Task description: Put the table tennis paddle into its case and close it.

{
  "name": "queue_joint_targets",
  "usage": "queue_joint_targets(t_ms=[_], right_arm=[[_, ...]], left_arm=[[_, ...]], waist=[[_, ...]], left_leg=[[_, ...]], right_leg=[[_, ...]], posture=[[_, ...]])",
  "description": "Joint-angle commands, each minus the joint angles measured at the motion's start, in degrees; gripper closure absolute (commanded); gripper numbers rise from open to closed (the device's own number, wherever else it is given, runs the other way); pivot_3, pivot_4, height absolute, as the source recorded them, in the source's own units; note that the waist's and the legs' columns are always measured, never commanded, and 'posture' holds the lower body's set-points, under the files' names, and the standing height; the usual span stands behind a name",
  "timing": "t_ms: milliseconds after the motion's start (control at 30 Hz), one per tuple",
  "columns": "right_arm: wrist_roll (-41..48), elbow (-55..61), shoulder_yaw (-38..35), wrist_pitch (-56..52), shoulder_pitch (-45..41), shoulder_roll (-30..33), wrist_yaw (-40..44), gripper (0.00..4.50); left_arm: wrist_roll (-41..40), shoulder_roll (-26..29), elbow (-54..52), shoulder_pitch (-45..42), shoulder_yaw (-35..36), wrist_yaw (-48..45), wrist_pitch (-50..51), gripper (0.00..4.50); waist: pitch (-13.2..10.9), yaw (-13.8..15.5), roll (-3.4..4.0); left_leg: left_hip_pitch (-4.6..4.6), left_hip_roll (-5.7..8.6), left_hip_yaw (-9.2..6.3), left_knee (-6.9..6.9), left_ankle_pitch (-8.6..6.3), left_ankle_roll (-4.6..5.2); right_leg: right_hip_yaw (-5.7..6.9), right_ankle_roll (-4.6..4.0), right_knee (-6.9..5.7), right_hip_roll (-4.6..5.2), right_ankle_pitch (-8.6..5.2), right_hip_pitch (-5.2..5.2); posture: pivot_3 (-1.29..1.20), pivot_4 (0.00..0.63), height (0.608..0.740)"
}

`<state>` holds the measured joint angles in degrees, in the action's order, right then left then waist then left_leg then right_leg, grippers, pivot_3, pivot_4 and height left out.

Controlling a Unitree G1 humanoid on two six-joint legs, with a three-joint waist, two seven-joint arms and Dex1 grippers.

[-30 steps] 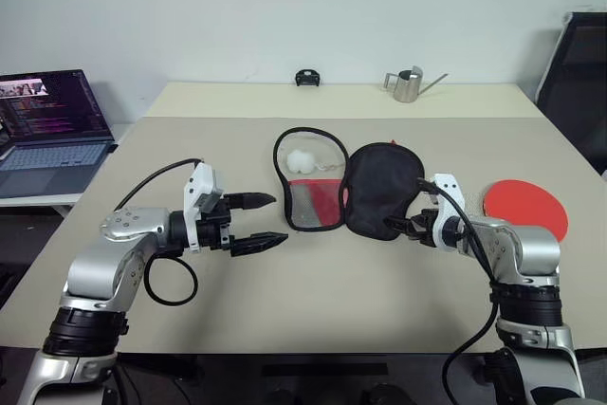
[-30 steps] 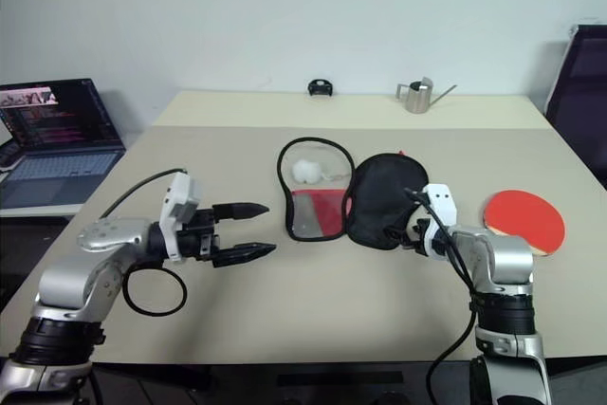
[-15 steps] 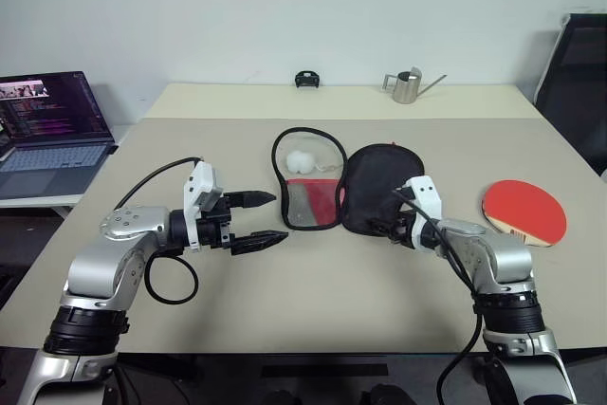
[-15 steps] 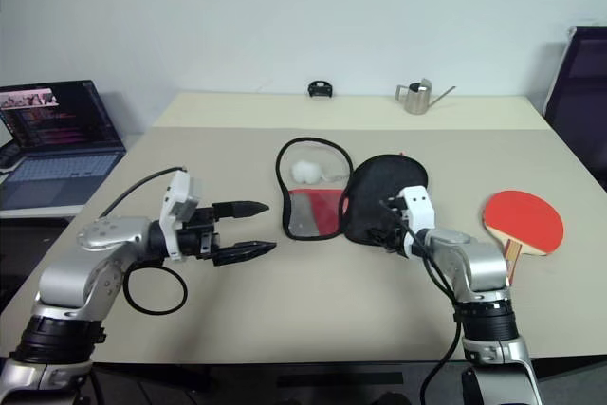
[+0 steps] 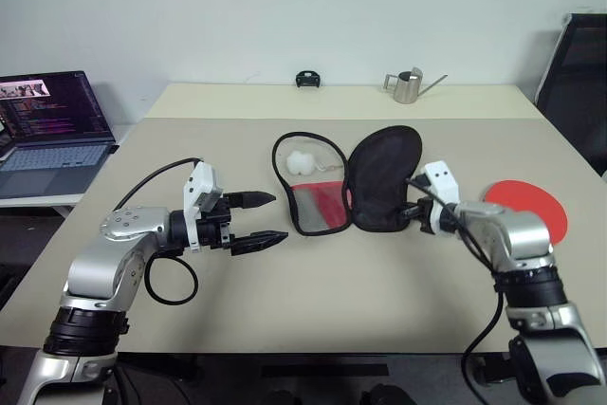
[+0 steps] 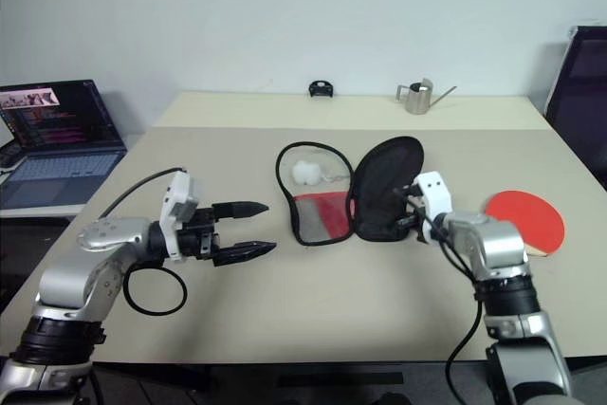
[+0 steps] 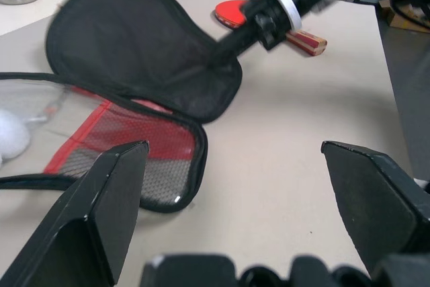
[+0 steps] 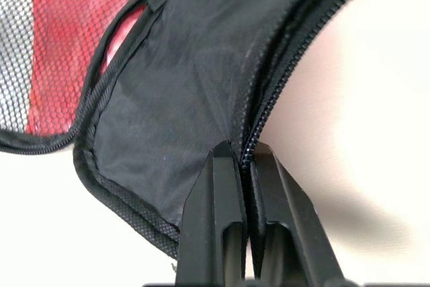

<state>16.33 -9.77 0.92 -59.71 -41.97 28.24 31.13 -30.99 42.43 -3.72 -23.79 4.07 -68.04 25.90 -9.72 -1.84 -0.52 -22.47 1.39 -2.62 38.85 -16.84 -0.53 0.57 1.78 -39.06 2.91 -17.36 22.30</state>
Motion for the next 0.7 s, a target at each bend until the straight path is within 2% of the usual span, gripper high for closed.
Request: queue_joint_targets(t_ms=[33, 200, 433, 533, 700], right_arm=[[-1.88, -5.48, 2.22, 3.74, -4.28, 2.74, 3.97, 4.46], [-4.54, -13.11, 5.47, 8.4, -8.93, 4.32, 8.09, 4.46], [-9.04, -25.37, 8.24, 15.45, -14.46, 3.17, 10.94, 4.46], [-10.31, -28.24, 8.27, 17.36, -15.7, 2.8, 11.11, 3.8], [-11.58, -31.21, 7.43, 19.72, -17.07, 2.91, 10.73, 2.14]], left_arm=[[-0.5, 0.37, -1.31, -0.19, 1.11, 0.14, -0.47, 0.0], [-0.4, 0.35, -1.26, -0.31, 1.01, 0.11, -0.51, 0.0], [-0.36, 0.29, -1.87, -0.03, 0.79, 0.33, -0.32, 0.0], [-0.34, 0.34, -1.92, -0.04, 0.79, 0.34, -0.3, 0.0], [-0.5, 0.43, -2.07, -0.04, 0.85, 0.25, -0.13, 0.0]], waist=[[0.0, -0.01, 0.0], [0.0, -0.06, 0.0], [0.0, -0.01, 0.0], [0.0, -0.01, 0.0], [0.0, -0.02, 0.0]], left_leg=[[-0.01, 0.0, 0.02, 0.0, 0.0, 0.0], [-0.04, 0.0, 0.03, 0.0, 0.0, 0.0], [-0.05, 0.0, 0.02, 0.01, 0.01, -0.02], [-0.07, 0.0, 0.02, 0.02, 0.02, -0.03], [-0.07, 0.0, 0.02, 0.02, 0.06, -0.11]], right_leg=[[-0.01, 0.0, 0.0, 0.0, 0.0, 0.0], [-0.01, 0.0, 0.02, 0.01, 0.0, 0.01], [0.0, 0.0, 0.02, 0.02, 0.0, 0.01], [0.0, 0.0, 0.03, 0.02, 0.0, 0.02], [0.01, 0.0, 0.04, 0.03, 0.0, 0.02]], posture=[[0.0, 0.15, 0.74], [0.0, 0.15, 0.74], [0.0, 0.15, 0.74], [0.0, 0.15, 0.74], [0.0, 0.15, 0.74]])
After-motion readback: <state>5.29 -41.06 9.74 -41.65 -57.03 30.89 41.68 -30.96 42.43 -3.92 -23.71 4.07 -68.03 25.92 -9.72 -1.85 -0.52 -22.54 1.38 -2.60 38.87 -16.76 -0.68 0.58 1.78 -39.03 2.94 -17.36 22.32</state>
